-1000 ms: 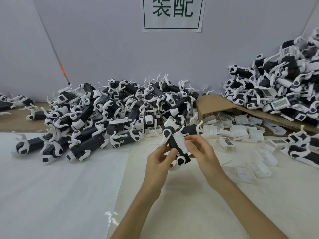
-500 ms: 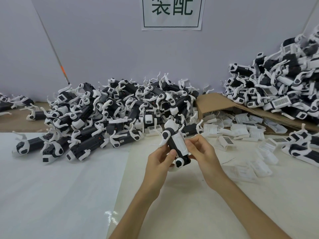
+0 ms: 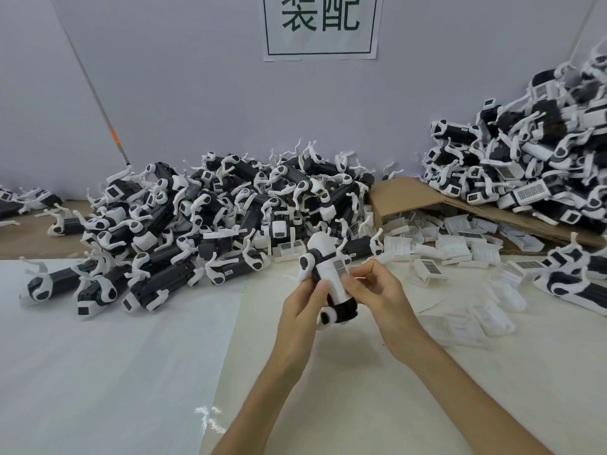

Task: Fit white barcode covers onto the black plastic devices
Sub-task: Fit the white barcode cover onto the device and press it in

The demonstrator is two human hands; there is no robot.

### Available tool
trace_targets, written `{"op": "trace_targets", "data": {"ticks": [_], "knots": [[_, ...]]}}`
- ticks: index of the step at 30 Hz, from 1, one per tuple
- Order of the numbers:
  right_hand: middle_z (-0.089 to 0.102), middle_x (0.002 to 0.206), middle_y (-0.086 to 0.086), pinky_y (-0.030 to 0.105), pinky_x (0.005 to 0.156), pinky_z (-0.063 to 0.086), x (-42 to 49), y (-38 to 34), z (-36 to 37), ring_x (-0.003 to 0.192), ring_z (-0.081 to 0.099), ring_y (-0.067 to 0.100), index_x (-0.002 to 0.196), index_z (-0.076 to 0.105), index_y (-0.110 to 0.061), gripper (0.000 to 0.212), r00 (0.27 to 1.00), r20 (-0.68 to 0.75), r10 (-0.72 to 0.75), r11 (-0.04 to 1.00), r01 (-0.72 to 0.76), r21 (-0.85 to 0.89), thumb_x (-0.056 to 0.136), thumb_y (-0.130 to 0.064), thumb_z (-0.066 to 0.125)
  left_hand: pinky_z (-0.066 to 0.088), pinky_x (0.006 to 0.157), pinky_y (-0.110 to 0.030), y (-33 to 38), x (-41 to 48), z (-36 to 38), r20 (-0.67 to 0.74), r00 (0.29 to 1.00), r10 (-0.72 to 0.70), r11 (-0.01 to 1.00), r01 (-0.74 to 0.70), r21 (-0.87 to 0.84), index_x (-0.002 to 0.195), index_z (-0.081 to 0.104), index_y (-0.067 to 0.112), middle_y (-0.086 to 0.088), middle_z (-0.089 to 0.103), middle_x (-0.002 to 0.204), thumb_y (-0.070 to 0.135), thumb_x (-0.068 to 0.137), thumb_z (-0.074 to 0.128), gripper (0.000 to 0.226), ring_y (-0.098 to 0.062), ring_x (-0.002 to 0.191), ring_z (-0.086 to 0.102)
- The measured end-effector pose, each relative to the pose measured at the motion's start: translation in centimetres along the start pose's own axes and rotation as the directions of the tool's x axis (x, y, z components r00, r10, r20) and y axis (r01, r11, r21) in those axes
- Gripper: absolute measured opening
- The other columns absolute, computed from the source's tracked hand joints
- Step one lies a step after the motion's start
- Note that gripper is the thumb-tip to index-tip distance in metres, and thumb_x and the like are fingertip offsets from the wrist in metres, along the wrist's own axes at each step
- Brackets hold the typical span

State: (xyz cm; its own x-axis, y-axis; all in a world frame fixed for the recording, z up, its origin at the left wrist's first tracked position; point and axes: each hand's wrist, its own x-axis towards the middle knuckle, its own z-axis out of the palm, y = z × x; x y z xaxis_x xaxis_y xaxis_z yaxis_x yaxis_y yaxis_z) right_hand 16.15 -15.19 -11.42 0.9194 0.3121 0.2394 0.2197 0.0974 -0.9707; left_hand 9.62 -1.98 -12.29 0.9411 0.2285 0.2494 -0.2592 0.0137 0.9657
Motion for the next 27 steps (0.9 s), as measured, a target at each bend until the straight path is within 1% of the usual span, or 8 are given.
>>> {"op": "trace_targets", "data": {"ticks": [3,8,13,16,20,22,25,27], "knots": [[0.068,0.096,-0.009,0.026,0.081,0.055,-0.4,0.2,0.8,0.101,0.065,0.009,0.094,0.061,-0.016,0.035,0.998,0.055,-0.023,0.997,0.028,-0.079,0.075,-0.041,0.075,0.053,0.071,-0.015,0.1,0.1,0.1,0.010,1.000,-0.005,1.000,0.005,-0.015,0.124,0.063,0.022,0.010,0.075,0.108,0.029,0.099,0.055,0.027,-0.005,0.097,0.071],[0.060,0.125,-0.008,0.031,0.094,0.052,-0.3,0.4,1.3,0.117,0.056,-0.002,0.114,0.060,-0.032,0.050,0.997,0.057,-0.047,0.986,0.056,-0.159,0.072,-0.055,0.074,0.050,0.069,-0.010,0.1,0.2,-0.2,-0.005,1.000,-0.008,0.999,0.008,-0.051,0.121,0.065,0.022,0.003,0.076,0.106,0.049,0.093,0.054,0.041,-0.004,0.094,0.070],[0.075,0.103,0.005,0.038,0.075,0.059,-0.4,0.3,1.3,0.092,0.073,0.025,0.113,0.061,-0.037,0.046,0.982,0.189,-0.029,0.998,0.040,-0.054,0.075,-0.059,0.076,0.047,0.090,-0.039,0.0,0.4,-0.4,-0.006,0.999,-0.050,0.997,0.050,-0.065,0.122,0.065,0.013,-0.007,0.075,0.110,0.052,0.091,0.050,0.051,-0.028,0.107,0.066],[0.076,0.101,0.003,0.038,0.073,0.059,-0.5,0.3,1.4,0.091,0.073,0.024,0.110,0.061,-0.039,0.039,0.983,0.172,-0.061,0.994,0.075,-0.081,0.078,-0.057,0.075,0.047,0.094,-0.047,-0.1,0.4,-0.6,-0.008,0.998,-0.062,0.996,0.062,-0.057,0.121,0.064,0.011,-0.007,0.076,0.107,0.050,0.091,0.049,0.051,-0.026,0.107,0.067],[0.074,0.102,-0.004,0.029,0.069,0.058,-0.8,0.5,1.5,0.093,0.072,0.015,0.106,0.064,-0.031,0.028,0.983,0.138,-0.123,0.985,0.138,-0.105,0.085,-0.046,0.073,0.042,0.099,-0.060,-0.1,0.3,-0.3,-0.031,0.998,-0.053,0.998,0.052,-0.047,0.120,0.066,0.017,-0.003,0.076,0.105,0.054,0.091,0.045,0.050,-0.037,0.111,0.060],[0.073,0.100,-0.005,0.030,0.070,0.059,-1.0,0.6,1.6,0.092,0.071,0.015,0.106,0.063,-0.024,0.030,0.984,0.109,-0.138,0.981,0.151,-0.121,0.085,-0.043,0.074,0.046,0.095,-0.052,-0.2,0.2,-0.2,-0.043,0.998,-0.038,0.999,0.037,-0.028,0.121,0.066,0.019,0.000,0.076,0.104,0.056,0.092,0.042,0.053,-0.031,0.108,0.063],[0.073,0.099,-0.005,0.029,0.070,0.059,-1.1,0.6,1.7,0.090,0.071,0.014,0.105,0.062,-0.019,0.041,0.985,0.081,-0.150,0.978,0.160,-0.134,0.080,-0.048,0.075,0.051,0.076,-0.017,-0.6,0.0,0.0,-0.034,0.999,-0.004,1.000,0.003,-0.009,0.123,0.065,0.014,0.001,0.077,0.100,0.059,0.100,0.036,0.058,-0.007,0.090,0.071],[0.073,0.098,-0.009,0.025,0.071,0.057,-1.1,0.5,1.6,0.089,0.071,0.010,0.104,0.060,-0.019,0.047,0.985,0.077,-0.151,0.974,0.162,-0.157,0.076,-0.054,0.073,0.050,0.067,-0.009,-0.7,-0.1,0.2,-0.039,0.999,0.002,1.000,-0.003,-0.019,0.121,0.066,0.016,0.006,0.078,0.097,0.057,0.095,0.032,0.059,-0.002,0.086,0.072]]}}
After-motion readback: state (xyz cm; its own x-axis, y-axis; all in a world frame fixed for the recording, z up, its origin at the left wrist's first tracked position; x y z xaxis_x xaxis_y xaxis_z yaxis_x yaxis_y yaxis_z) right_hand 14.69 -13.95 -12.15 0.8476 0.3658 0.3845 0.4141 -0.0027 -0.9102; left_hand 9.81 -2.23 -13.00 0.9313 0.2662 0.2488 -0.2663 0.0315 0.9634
